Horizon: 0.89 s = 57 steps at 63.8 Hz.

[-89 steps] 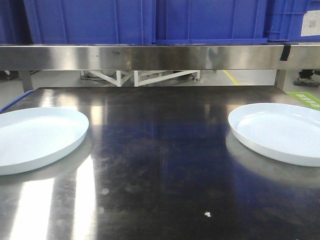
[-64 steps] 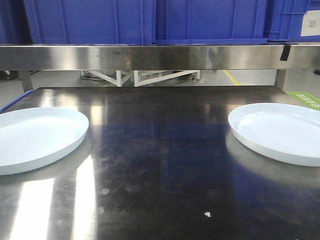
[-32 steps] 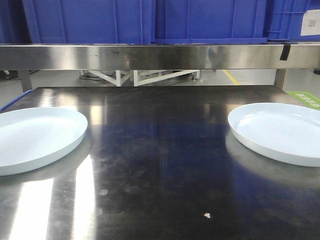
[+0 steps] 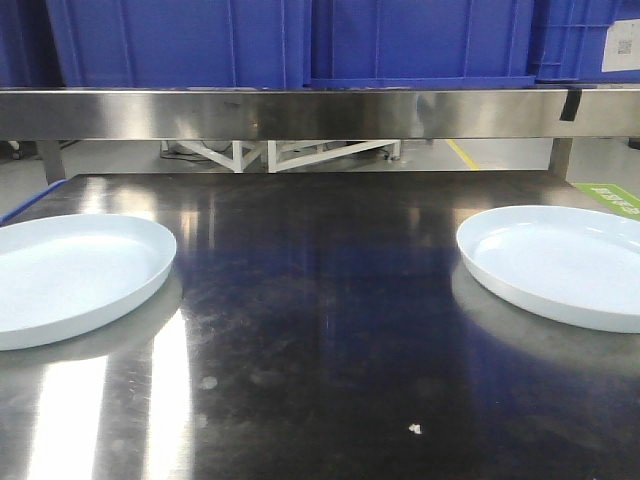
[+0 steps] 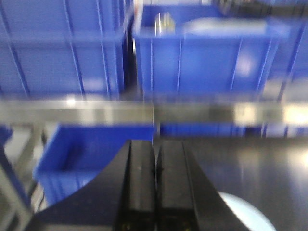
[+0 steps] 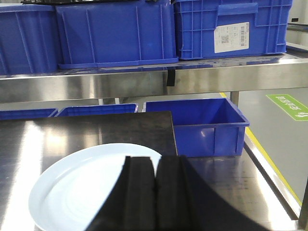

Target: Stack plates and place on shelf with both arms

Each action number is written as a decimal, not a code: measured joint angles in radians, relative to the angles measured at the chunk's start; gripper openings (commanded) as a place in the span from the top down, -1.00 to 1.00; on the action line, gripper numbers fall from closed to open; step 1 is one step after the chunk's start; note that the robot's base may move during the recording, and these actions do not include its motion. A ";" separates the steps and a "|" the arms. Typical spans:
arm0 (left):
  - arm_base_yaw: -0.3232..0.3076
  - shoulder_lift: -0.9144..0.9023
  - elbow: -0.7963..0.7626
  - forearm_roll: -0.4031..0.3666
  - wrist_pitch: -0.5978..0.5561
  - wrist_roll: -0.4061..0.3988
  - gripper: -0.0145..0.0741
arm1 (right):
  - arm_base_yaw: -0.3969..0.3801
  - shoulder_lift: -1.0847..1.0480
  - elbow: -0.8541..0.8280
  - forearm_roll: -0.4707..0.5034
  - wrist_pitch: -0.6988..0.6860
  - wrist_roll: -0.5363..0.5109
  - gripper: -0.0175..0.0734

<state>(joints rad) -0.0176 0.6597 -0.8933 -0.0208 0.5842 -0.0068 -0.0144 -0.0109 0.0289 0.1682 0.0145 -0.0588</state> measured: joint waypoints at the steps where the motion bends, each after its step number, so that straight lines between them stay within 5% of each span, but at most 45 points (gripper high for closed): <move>1: 0.000 0.020 -0.012 0.000 0.015 0.000 0.32 | 0.000 0.000 0.000 0.000 0.000 0.000 0.49; 22: 0.000 0.391 -0.120 -0.119 0.222 0.000 -0.50 | 0.000 0.000 0.000 0.000 0.000 0.000 0.49; 45: 0.000 0.671 -0.183 -0.198 0.365 0.070 -0.52 | 0.000 0.000 0.000 0.000 0.000 0.000 0.49; 57: 0.000 0.805 -0.220 -0.176 0.387 0.084 -0.52 | 0.000 0.000 0.000 0.000 0.000 0.000 0.49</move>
<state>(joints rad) -0.0176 1.4652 -1.1133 -0.1963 0.9715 0.0771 -0.0144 -0.0109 0.0289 0.1682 0.0145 -0.0588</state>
